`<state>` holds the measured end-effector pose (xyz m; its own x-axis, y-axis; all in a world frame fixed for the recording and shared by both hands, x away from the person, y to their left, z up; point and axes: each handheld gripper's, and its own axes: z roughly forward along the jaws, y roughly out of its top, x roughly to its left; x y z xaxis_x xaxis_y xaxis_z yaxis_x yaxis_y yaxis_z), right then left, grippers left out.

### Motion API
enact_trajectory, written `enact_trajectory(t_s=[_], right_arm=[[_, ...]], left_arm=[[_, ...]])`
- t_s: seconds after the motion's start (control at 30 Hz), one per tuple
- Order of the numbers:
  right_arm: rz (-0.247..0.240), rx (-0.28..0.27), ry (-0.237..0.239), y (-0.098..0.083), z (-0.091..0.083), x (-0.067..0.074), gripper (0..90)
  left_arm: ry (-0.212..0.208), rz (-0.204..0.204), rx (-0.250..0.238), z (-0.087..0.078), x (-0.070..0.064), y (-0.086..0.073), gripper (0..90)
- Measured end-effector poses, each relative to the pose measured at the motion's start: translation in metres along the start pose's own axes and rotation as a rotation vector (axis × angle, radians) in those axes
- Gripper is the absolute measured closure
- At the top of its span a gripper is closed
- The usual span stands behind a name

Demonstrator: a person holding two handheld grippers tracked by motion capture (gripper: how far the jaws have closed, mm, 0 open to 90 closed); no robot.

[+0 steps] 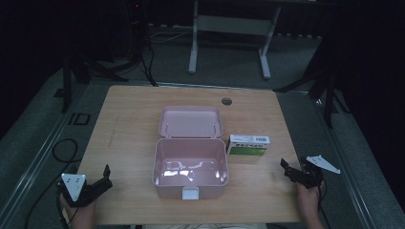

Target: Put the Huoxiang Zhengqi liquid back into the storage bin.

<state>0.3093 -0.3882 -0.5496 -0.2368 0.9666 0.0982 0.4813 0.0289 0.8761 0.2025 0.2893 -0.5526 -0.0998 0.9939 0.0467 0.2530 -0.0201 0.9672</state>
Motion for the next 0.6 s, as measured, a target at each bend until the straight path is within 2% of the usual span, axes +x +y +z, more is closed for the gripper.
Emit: enact_trajectory(t_s=[0.1, 0.13, 0.17, 0.2, 0.23, 0.27, 0.3, 0.37, 0.4, 0.47, 0.5, 0.53, 0.6], right_arm=[[-0.026, 0.011, 0.088, 0.002, 0.0, -0.003, 10.5], [-0.026, 0.011, 0.088, 0.002, 0.0, -0.003, 10.5], [-0.037, 0.015, 0.116, 0.002, 0.0, -0.004, 10.5], [-0.093, 0.03, 0.154, 0.003, -0.001, -0.006, 10.5], [-0.093, 0.03, 0.154, 0.003, -0.001, -0.006, 10.5], [-0.109, 0.03, 0.184, 0.003, -0.002, -0.008, 10.5], [-0.119, 0.04, 0.25, 0.002, -0.002, -0.011, 10.5], [-0.154, 0.052, 0.34, 0.002, -0.002, -0.013, 10.5], [-0.177, 0.081, 0.401, 0.002, -0.001, -0.013, 10.6], [-0.228, 0.126, 0.49, 0.004, 0.001, -0.012, 10.8], [-0.249, 0.14, 0.512, 0.004, 0.002, -0.01, 10.8], [-0.249, 0.14, 0.512, 0.004, 0.002, -0.01, 10.8], [-0.362, 0.218, 0.579, 0.007, 0.007, -0.001, 10.8]], left_arm=[[-0.005, -0.002, 0.007, 0.0, 0.001, 0.0, 0.2], [-0.005, -0.002, 0.007, 0.0, 0.001, 0.0, 0.2], [-0.008, -0.002, 0.012, 0.001, 0.001, -0.001, 0.2], [-0.007, -0.003, 0.012, 0.001, 0.001, -0.001, 0.2], [-0.007, -0.003, 0.012, 0.001, 0.001, -0.001, 0.2], [-0.006, -0.003, 0.016, 0.001, 0.001, -0.001, 0.2], [-0.008, -0.004, 0.017, 0.001, 0.001, -0.001, 0.2], [-0.01, -0.005, 0.022, 0.001, 0.002, -0.001, 0.2], [-0.013, -0.008, 0.022, 0.0, 0.002, -0.001, 0.2], [-0.019, -0.013, 0.019, 0.0, 0.002, -0.001, 0.2], [-0.019, -0.013, 0.023, 0.0, 0.003, -0.001, 0.2], [-0.019, -0.013, 0.023, 0.0, 0.003, -0.001, 0.2], [-0.015, -0.021, 0.022, 0.001, 0.003, -0.001, 0.2]])
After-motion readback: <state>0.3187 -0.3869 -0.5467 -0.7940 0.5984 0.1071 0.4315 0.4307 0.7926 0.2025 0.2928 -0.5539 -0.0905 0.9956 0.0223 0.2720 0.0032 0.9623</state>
